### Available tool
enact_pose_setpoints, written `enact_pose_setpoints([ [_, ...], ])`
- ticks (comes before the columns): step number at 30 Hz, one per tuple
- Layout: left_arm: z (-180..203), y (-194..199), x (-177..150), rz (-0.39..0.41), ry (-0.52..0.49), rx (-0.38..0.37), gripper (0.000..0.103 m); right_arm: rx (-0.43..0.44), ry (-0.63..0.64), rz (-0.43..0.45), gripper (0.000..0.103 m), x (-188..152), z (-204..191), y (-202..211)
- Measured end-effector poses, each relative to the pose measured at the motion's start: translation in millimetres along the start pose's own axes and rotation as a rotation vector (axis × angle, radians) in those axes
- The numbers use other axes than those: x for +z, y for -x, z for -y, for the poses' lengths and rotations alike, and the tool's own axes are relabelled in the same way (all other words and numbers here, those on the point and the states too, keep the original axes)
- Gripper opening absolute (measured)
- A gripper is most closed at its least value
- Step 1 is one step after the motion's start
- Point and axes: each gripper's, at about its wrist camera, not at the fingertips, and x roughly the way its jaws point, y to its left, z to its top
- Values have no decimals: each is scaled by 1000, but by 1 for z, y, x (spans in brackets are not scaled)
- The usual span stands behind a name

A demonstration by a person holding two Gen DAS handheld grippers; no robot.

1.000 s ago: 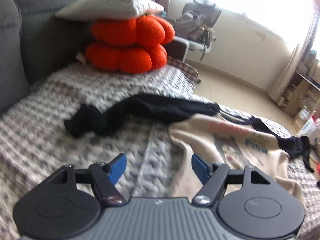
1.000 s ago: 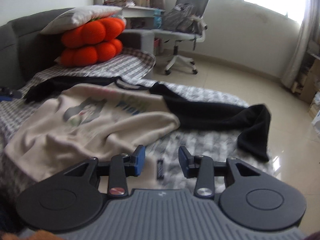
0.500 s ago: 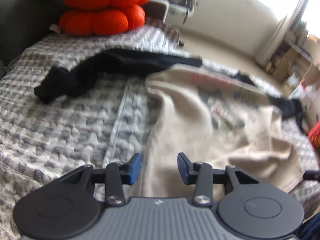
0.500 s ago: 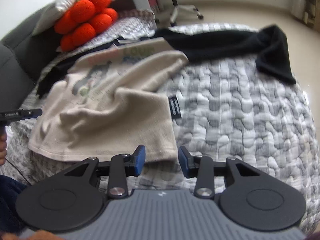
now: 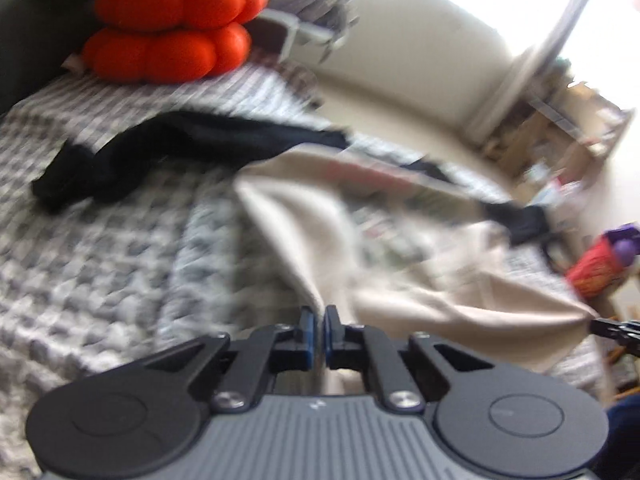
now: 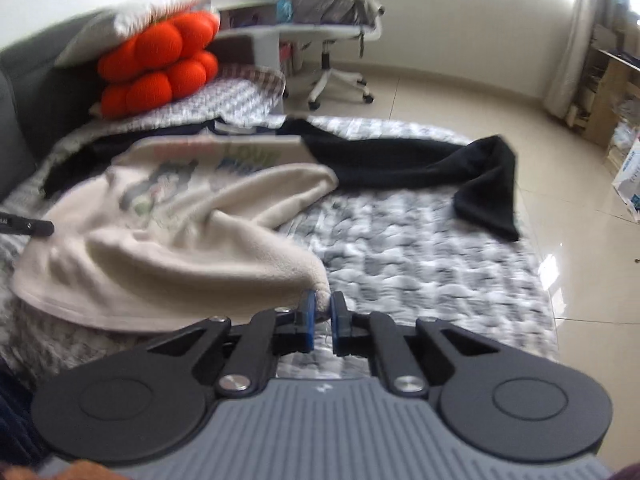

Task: Fold clothes

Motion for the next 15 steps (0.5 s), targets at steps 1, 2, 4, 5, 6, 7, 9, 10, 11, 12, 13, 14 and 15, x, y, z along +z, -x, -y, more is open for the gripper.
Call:
enact_pose_setpoints([
  [1,3,4,0,9,-9,-24,5,0,-8,16,8,0,4,11],
  [2,6,7,-1,18,-18,-49,5,-9,-13,32,8,-1,8,23],
  [4,14,11,-2,23,-66,-75,5,-28,-19,53,8,-1,13,40],
  [5,18,11,-3,20,-99,-79,5,-37,-10,52,8,-2,13,43],
  [6,22,11,-3,15,-129,-75,5,-46,-2,51,8,-4,13,46],
  [7,25,10,-4,9,-157,-70,5,-53,17,42,8,-7,12,47],
  [9,27,7,-4,-7,-191,-53,5,-29,55,9,8,-12,8,43],
  [10,27,5,-2,-19,-198,-34,5,-10,77,-9,8,-15,6,39],
  [11,26,4,0,-31,-199,-10,7,9,98,-28,9,-17,4,36],
  [12,24,2,2,-38,-193,11,9,11,128,-36,9,-18,1,31],
  [13,21,3,4,-36,-186,22,9,-4,151,-22,10,-15,0,28],
  [14,18,4,5,-32,-179,33,10,-18,173,-8,18,-13,-1,24],
  [15,16,6,7,-21,-172,44,10,-33,195,6,25,-11,-2,21],
])
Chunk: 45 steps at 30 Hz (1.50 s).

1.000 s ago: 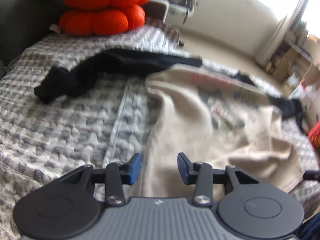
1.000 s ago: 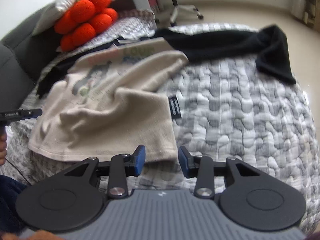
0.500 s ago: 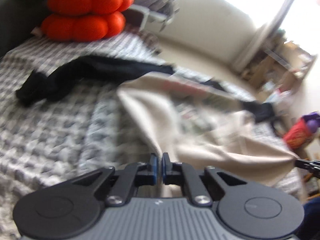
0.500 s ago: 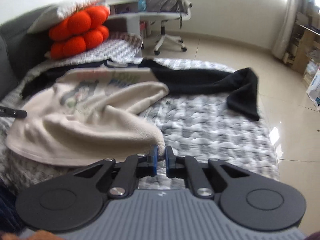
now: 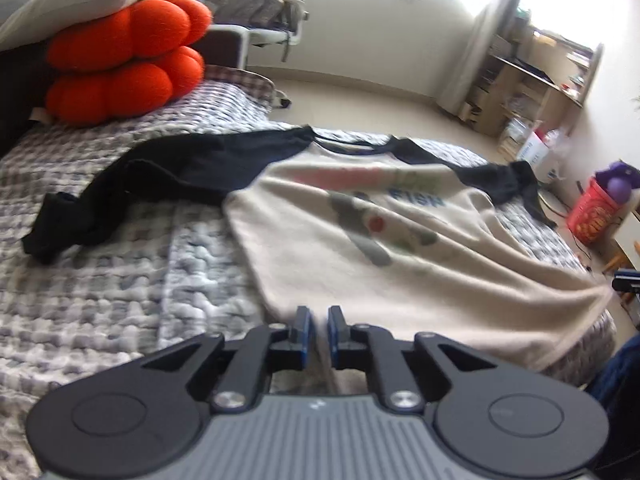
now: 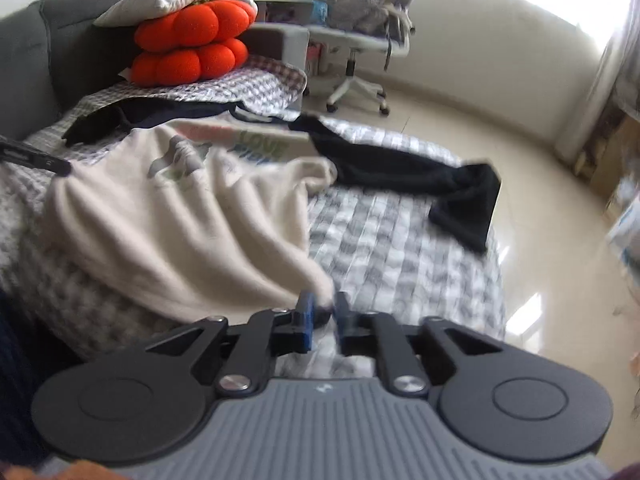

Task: Fold clothes

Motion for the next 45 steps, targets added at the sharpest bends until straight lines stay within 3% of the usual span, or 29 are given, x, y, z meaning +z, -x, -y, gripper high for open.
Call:
enact_pose_setpoints([
  [3,-11,3,8,33,31,38,10,5,-26,55,47,18,16,-10],
  [8,-18,-11,39,55,43,121,11,15,27,135,47,58,30,-41],
  [13,-7,-56,80,10,-70,181,14,73,113,183,47,103,30,-106],
  [16,-6,-89,107,10,-91,181,32,131,155,158,47,124,27,-151],
  [18,-6,-110,128,28,-102,183,65,140,160,117,47,137,26,-179],
  [21,-3,-139,156,57,-137,165,84,149,154,73,47,155,29,-216],
  [23,1,-160,172,70,-170,151,89,161,145,47,47,167,33,-239],
  [26,9,-201,187,24,-263,160,90,183,132,29,47,179,40,-266],
  [29,9,-238,191,-23,-319,147,89,233,132,4,47,185,45,-288],
  [33,3,-263,186,-42,-319,75,84,344,143,-15,43,186,46,-306],
  [34,3,-266,185,-28,-317,60,83,363,155,-21,37,185,43,-310],
  [35,4,-267,183,-12,-319,55,81,382,167,-27,15,184,41,-313],
  [36,5,-267,181,5,-322,48,75,371,189,-7,6,182,37,-312],
  [37,7,-265,179,18,-327,32,67,359,211,12,5,180,33,-312],
  [38,9,-263,178,30,-333,23,47,347,233,32,3,178,28,-311],
  [39,13,-262,179,34,-340,48,18,321,249,59,3,177,24,-308],
  [40,16,-262,181,38,-347,74,13,281,273,86,3,178,20,-306],
  [45,21,-259,199,62,-267,145,8,92,380,215,1,190,6,-295],
])
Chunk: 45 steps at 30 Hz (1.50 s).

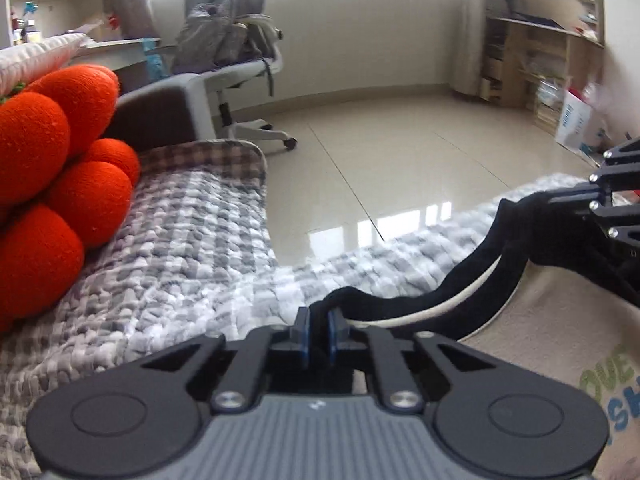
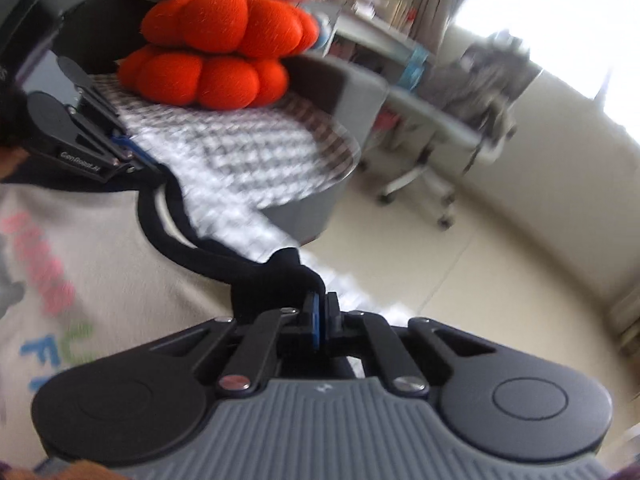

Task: Fold clothes

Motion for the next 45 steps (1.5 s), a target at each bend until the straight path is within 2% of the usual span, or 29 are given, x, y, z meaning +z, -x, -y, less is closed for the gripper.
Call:
enact_pose_setpoints([
  [4,-8,10,16,77,64,55,8,-130,63,34,1,26,8,-1],
  [7,-7,7,22,105,49,103,8,-186,77,35,1,40,17,-14],
  [9,-2,0,21,104,24,135,9,-201,103,-15,1,36,14,-34],
  [11,5,-16,12,61,-25,160,10,-206,127,-76,1,26,6,-57],
  [14,7,-27,-1,36,-56,164,20,-225,160,-172,1,1,-11,-87],
  [15,2,-22,0,54,-38,160,28,-232,160,-198,1,-7,-15,-94],
  [16,-3,-15,1,73,-18,156,36,-258,147,-186,1,-11,-17,-93],
  [17,-10,-5,5,99,13,154,49,-272,112,-176,5,-10,-13,-89],
  [19,-24,17,13,149,73,153,53,-313,31,-155,13,-5,1,-79],
  [21,-34,37,18,163,109,189,53,-362,-74,-109,22,3,22,-58],
  [23,-44,56,20,164,126,223,53,-346,-207,-73,29,7,45,-29],
  [26,-60,82,18,147,177,240,54,-320,-391,-49,33,6,74,12],
  [30,-78,118,2,101,303,232,55,-333,-538,-111,33,-7,82,50],
  [32,-79,134,-9,65,345,223,55,-293,-621,-144,33,-17,84,65],
  [34,-77,150,-23,23,398,220,62,-245,-668,-170,33,-19,76,78],
  [35,-75,158,-34,9,438,206,71,-228,-686,-171,34,-20,71,86],
  [36,-73,166,-45,-6,478,191,76,-211,-704,-172,36,-21,66,94],
  [37,-70,174,-56,-21,513,177,76,-185,-727,-176,37,-23,60,101],
  [40,-51,199,-86,-63,523,142,76,-116,-755,-176,37,-30,42,125],
  [45,-15,237,-135,-105,534,141,76,-51,-742,-180,39,-48,18,171],
])
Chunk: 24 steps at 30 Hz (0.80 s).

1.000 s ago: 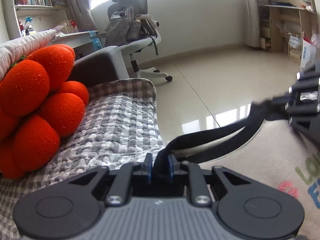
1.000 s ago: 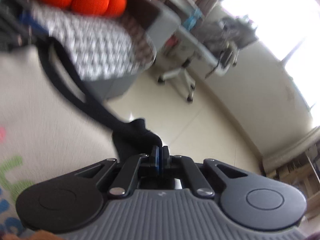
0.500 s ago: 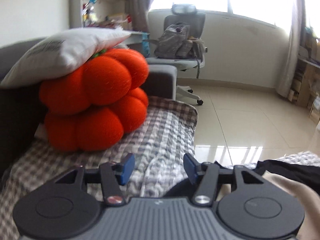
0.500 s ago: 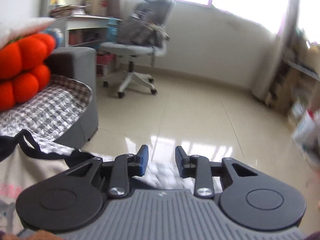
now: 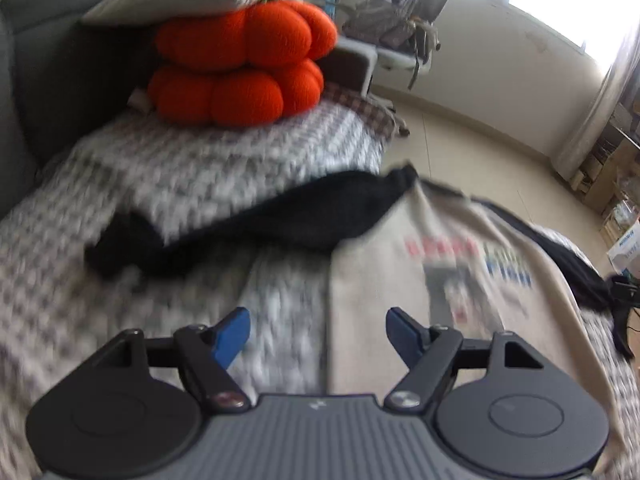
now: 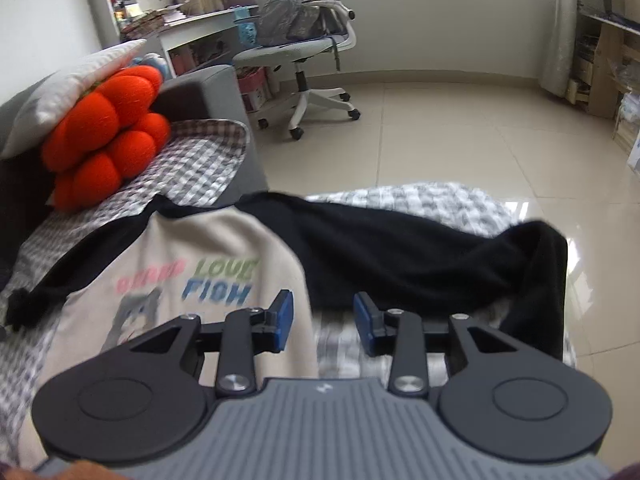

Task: Fold clothes

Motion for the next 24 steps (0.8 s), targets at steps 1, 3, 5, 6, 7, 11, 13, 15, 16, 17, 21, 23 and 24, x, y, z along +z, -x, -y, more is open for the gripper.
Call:
enact_pose_setpoints([
  [1,0,4,-10,-8,9,-7,75,24,-21,-8,39,-8,6,8],
  [3,0,12,-28,-13,20,-8,75,63,-78,-30,39,-23,10,18],
  [5,2,15,-42,-23,8,-1,75,92,-127,-49,39,-38,15,29],
  [6,2,14,-48,-31,-1,-3,75,110,-146,-56,39,-46,16,33],
  [7,1,13,-53,-40,-9,-6,75,128,-160,-66,39,-54,18,38],
  [11,-2,7,-67,-62,-19,-26,74,105,-161,-79,39,-77,20,57],
  [13,-3,5,-71,-58,-36,-23,74,94,-165,-64,39,-85,23,66],
  [15,-4,0,-77,-71,-41,-24,74,83,-169,-48,44,-92,25,75],
  [16,-4,-2,-80,-79,-40,-28,74,77,-173,-51,46,-97,26,76],
  [17,-2,-4,-82,-86,-39,-33,75,71,-177,-54,48,-103,27,78],
  [21,1,-7,-84,-80,-43,-40,74,57,-150,-105,48,-124,23,78],
  [23,2,-6,-85,-74,-64,-24,47,50,-138,-99,50,-129,20,80],
  [24,3,-6,-86,-70,-79,-15,31,46,-130,-87,54,-130,18,82],
])
